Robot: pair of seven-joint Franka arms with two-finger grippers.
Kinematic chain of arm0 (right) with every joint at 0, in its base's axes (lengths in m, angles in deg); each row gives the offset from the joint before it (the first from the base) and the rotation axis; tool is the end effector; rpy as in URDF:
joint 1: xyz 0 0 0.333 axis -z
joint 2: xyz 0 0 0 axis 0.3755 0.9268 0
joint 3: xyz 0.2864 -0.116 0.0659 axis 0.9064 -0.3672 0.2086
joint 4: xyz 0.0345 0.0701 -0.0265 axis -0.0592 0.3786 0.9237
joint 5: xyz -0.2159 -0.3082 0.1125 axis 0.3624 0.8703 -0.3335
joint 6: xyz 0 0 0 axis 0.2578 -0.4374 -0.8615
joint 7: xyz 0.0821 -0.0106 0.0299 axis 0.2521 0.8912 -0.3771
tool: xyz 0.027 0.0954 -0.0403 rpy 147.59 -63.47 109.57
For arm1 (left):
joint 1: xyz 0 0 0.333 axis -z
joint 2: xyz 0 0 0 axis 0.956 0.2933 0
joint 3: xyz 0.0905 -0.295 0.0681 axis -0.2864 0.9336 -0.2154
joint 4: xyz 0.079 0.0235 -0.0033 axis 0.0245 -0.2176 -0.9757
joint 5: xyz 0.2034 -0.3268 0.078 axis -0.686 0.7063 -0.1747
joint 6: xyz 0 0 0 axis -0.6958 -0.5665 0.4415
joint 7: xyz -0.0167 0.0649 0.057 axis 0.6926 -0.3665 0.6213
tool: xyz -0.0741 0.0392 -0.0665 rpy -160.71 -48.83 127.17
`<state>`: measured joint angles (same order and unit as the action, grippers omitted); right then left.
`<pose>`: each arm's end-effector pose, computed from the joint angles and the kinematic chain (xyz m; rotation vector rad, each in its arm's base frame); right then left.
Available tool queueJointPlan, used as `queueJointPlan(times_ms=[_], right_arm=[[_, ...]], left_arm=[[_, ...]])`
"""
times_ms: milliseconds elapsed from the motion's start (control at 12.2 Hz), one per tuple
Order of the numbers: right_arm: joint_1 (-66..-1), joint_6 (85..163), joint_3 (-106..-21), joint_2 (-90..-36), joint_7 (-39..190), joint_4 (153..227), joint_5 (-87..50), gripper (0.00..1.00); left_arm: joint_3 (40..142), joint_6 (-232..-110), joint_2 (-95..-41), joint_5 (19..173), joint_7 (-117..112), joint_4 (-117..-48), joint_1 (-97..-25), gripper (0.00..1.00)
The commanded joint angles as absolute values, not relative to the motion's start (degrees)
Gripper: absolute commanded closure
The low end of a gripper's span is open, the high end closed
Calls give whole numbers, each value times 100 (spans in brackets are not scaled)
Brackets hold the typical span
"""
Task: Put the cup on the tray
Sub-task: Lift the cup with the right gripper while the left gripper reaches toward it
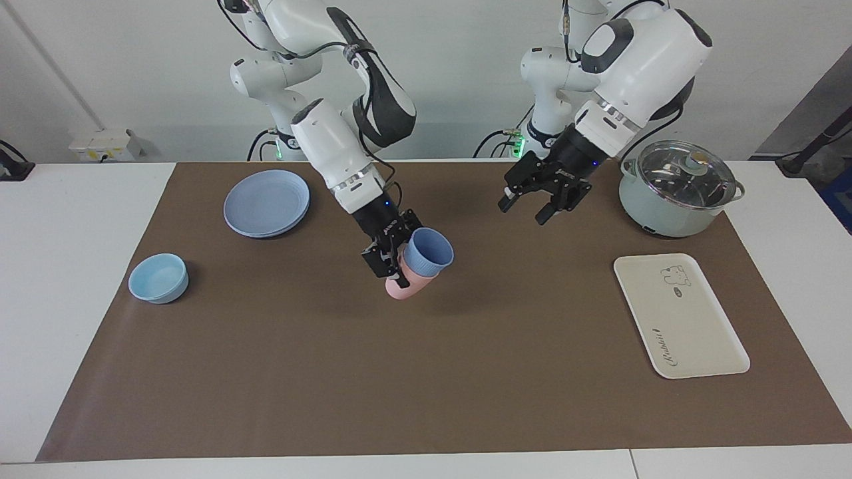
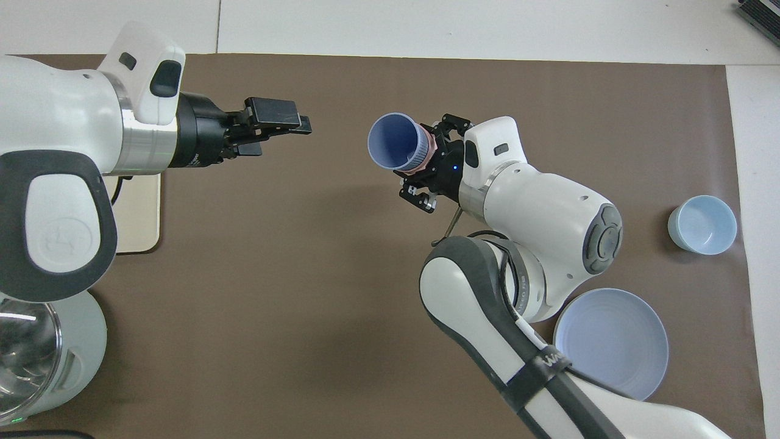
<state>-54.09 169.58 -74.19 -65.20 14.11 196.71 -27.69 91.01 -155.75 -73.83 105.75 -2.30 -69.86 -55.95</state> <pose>0.5825 0.2829 0.4477 -2.3503 -1.4690 -1.1114 0.5729 -0.2362 0.5987 2.4624 0.1951 0.2446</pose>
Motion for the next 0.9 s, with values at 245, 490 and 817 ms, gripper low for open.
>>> queueJointPlan(times_ms=[245, 490, 817], right_arm=[[-5422, 16029, -7459, -6548, 3252, 19173, -626, 100], [-5413, 15984, -7451, -6548, 3625, 19129, -129, 100], [-5422, 15843, -7451, -6548, 3633, 19050, -103, 100]], left_arm=[[9032, -17021, -6931, 11359, -174, -7255, -4957, 0], [9032, -17085, -6851, 11422, -209, -7281, -4956, 4], [9032, -17014, -6939, 11422, -367, -7536, -4834, 16]])
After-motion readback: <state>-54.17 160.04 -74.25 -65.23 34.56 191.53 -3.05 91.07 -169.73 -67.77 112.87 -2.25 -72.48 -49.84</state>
